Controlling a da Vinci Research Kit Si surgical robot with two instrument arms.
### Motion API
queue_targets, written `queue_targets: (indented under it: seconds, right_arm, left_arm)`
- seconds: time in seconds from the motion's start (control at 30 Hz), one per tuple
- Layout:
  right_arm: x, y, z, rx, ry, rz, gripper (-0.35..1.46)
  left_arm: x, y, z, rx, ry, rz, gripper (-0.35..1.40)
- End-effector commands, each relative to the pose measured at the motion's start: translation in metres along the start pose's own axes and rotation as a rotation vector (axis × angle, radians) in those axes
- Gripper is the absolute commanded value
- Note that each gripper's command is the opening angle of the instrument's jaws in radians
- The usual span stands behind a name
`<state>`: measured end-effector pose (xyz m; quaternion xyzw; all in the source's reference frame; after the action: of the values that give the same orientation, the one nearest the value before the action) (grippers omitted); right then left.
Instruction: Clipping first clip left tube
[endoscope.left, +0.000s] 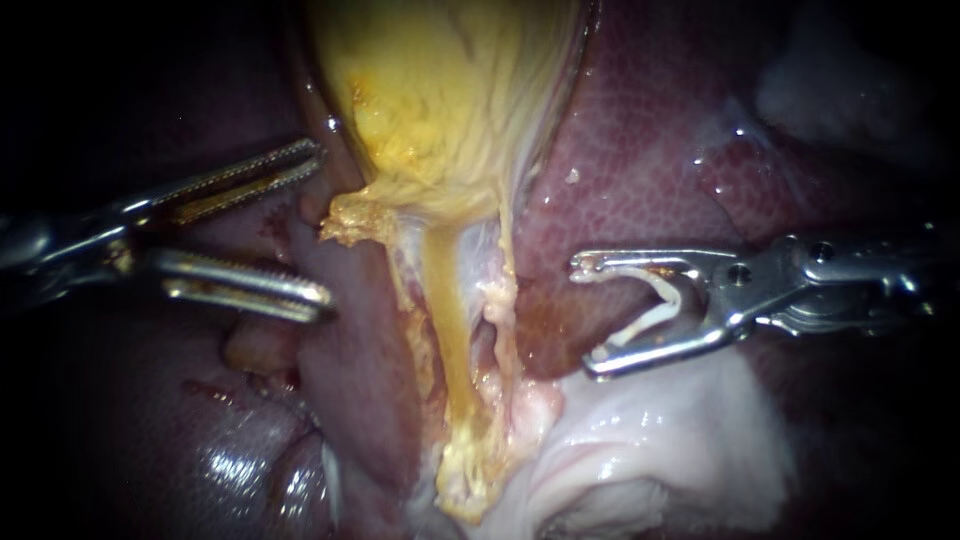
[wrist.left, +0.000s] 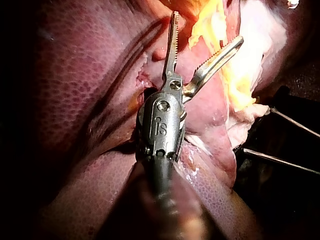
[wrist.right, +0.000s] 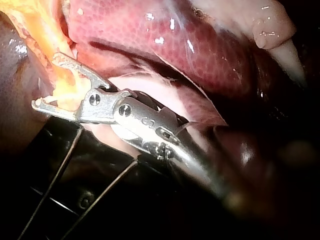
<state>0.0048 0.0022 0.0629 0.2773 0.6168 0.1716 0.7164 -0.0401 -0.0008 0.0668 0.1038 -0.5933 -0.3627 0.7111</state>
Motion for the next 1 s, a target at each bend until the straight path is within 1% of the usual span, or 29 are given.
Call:
queue_targets:
  seconds: [0.03,0.07,0.1,0.17,0.23,0.27,0.3,0.4,0.43,0.53,0.6,0.7,0.73,0.87,0.97,1.0]
  right_arm:
    - [0.0000,0.0000,0.0000,-0.001,0.000,0.000,0.60]
    - [0.0000,0.0000,0.0000,-0.001,0.000,0.000,0.60]
    - [0.0000,0.0000,0.0000,-0.001,0.000,0.000,0.60]
    - [0.0000,0.0000,0.0000,-0.001,0.000,0.000,0.60]
    - [0.0000,0.0000,0.0000,-0.001,0.000,0.000,0.60]
    - [0.0000,0.0000,0.0000,-0.001,0.000,0.000,0.60]
    - [0.0000,0.0000,0.0000,-0.001,0.000,0.000,0.60]
    - [0.0000,0.0000,0.0000,-0.001,0.000,0.000,0.60]
    - [0.0000,0.0000,0.0000,-0.001,0.000,0.000,0.60]
    - [0.0000,0.0000,0.0000,-0.001,0.000,0.000,0.60]
    - [0.0000,0.0000,0.0000,-0.001,0.000,0.000,0.60]
    - [-0.0001,0.0000,0.0000,0.002,0.000,0.000,0.60]
    - [-0.0001,0.0000,0.0000,0.002,0.000,-0.001,0.60]
    - [-0.0004,-0.0001,0.0005,0.004,0.001,-0.003,0.60]
    - [-0.0009,0.0000,0.0011,0.010,0.003,-0.007,0.60]
    - [-0.0013,0.0000,0.0015,0.014,0.004,-0.015,0.60]
  left_arm:
    - [0.0001,0.0002,0.0003,-0.004,0.008,-0.021,0.63]
    - [0.0003,0.0002,0.0005,-0.007,0.016,-0.037,0.53]
    - [0.0006,0.0002,0.0008,-0.011,0.026,-0.065,0.41]
    - [0.0009,0.0001,0.0012,-0.017,0.048,-0.074,0.21]
    - [0.0013,0.0001,0.0016,-0.023,0.067,-0.094,-0.03]
    - [0.0015,0.0000,0.0016,-0.024,0.073,-0.104,-0.16]
    - [0.0016,0.0000,0.0016,-0.030,0.081,-0.115,-0.35]
    - [0.0017,0.0001,0.0013,-0.037,0.100,-0.137,-0.35]
    - [0.0017,0.0002,0.0010,-0.041,0.102,-0.149,-0.35]
    - [0.0013,0.0004,0.0003,-0.054,0.116,-0.162,-0.35]
    - [0.0008,0.0004,-0.0003,-0.060,0.116,-0.166,-0.35]
    - [-0.0008,0.0002,-0.0015,-0.065,0.118,-0.175,-0.35]
    - [-0.0016,0.0000,-0.0021,-0.070,0.122,-0.179,-0.35]
    - [-0.0034,-0.0006,-0.0035,-0.078,0.106,-0.190,-0.35]
    - [-0.0035,-0.0010,-0.0038,-0.087,0.102,-0.197,-0.35]
    - [-0.0034,-0.0011,-0.0038,-0.088,0.102,-0.197,-0.35]
